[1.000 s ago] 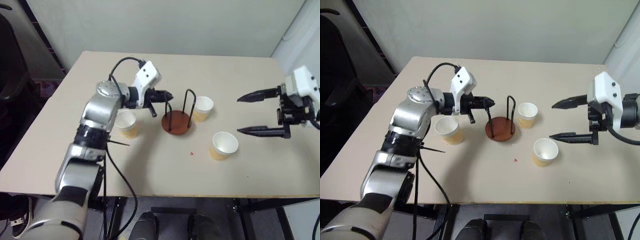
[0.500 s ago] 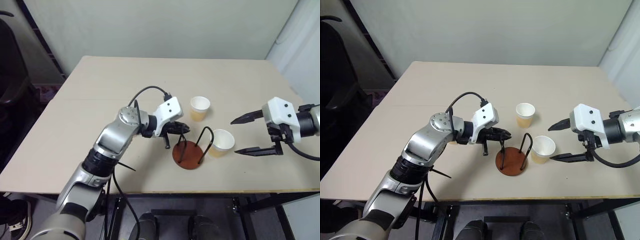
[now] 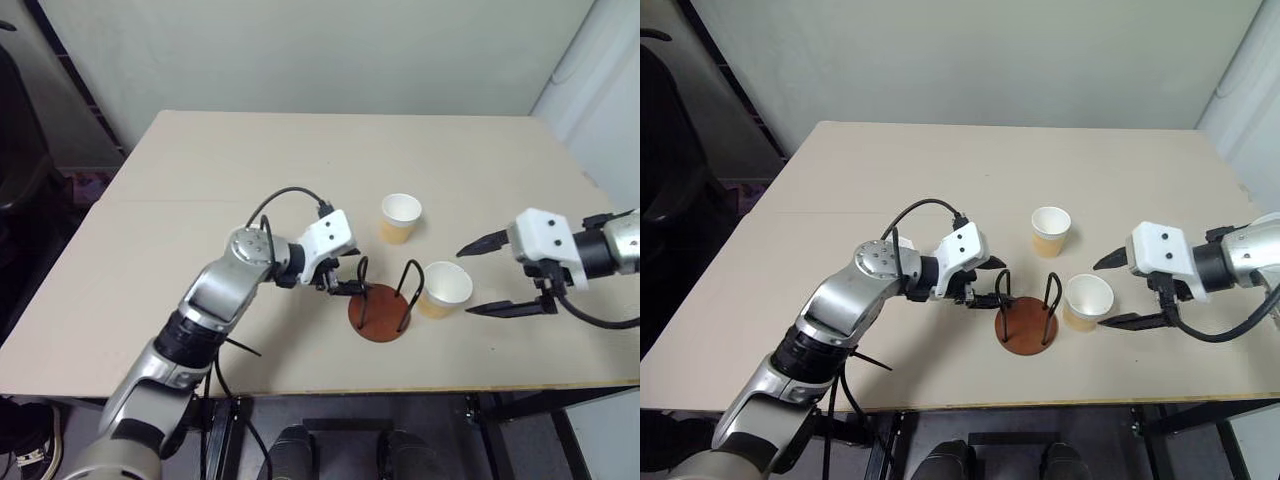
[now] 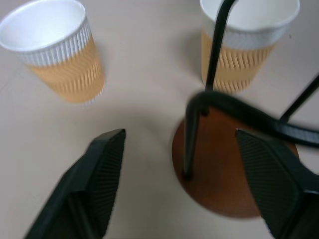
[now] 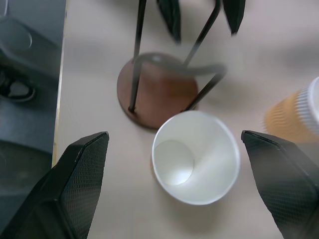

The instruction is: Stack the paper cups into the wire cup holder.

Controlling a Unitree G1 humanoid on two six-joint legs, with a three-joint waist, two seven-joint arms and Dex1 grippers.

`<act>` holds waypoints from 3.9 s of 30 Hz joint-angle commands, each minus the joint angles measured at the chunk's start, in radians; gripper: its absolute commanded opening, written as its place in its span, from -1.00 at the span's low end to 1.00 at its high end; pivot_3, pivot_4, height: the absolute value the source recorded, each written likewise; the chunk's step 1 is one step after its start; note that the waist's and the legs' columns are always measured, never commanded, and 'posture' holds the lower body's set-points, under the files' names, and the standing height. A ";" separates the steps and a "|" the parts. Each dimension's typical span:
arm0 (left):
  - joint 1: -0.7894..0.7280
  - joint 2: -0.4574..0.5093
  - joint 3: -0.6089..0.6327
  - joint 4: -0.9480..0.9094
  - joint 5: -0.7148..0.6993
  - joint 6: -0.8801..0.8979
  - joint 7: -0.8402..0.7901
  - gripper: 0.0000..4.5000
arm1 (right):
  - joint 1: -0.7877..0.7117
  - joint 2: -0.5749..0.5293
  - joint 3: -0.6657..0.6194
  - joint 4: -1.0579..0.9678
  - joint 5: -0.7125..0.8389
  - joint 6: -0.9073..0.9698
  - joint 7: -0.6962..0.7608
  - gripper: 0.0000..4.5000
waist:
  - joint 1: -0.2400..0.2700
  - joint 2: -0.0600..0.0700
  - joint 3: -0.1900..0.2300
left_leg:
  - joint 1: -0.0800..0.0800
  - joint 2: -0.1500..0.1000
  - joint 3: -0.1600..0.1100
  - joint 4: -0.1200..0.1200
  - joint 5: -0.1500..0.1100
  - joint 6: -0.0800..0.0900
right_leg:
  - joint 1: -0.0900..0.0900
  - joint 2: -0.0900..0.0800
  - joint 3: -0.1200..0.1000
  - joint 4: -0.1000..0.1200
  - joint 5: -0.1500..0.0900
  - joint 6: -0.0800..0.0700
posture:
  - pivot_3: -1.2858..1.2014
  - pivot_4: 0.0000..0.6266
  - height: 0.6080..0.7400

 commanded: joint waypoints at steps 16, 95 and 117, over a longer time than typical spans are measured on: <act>0.314 0.527 0.711 -0.329 -0.549 0.015 -0.382 0.64 | -0.089 0.168 0.223 0.207 -0.250 -0.150 -0.019 0.41 | -0.015 0.000 0.000 | 0.005 0.006 -0.002 -0.001 -0.011 0.010 | -0.004 -0.003 0.005 0.007 -0.006 -0.012 | 0.03 -0.52 1.00; 0.192 0.336 0.371 -0.264 -0.277 0.021 0.196 0.64 | -0.870 0.773 0.328 1.436 -0.603 -0.648 -0.249 -0.61 | -0.034 -0.001 -0.001 | -0.010 0.027 -0.001 -0.016 -0.009 -0.025 | -0.037 0.006 -0.004 0.018 -0.003 -0.039 | 0.03 -0.52 1.00; 0.391 0.560 0.541 -0.334 -0.450 -0.091 -0.240 0.64 | -0.627 0.333 0.253 0.195 0.202 0.026 0.185 -0.97 | -0.038 -0.004 0.000 | 0.009 0.038 -0.001 -0.017 -0.014 -0.030 | -0.023 0.033 0.008 0.021 -0.017 -0.053 | 0.03 -0.52 1.00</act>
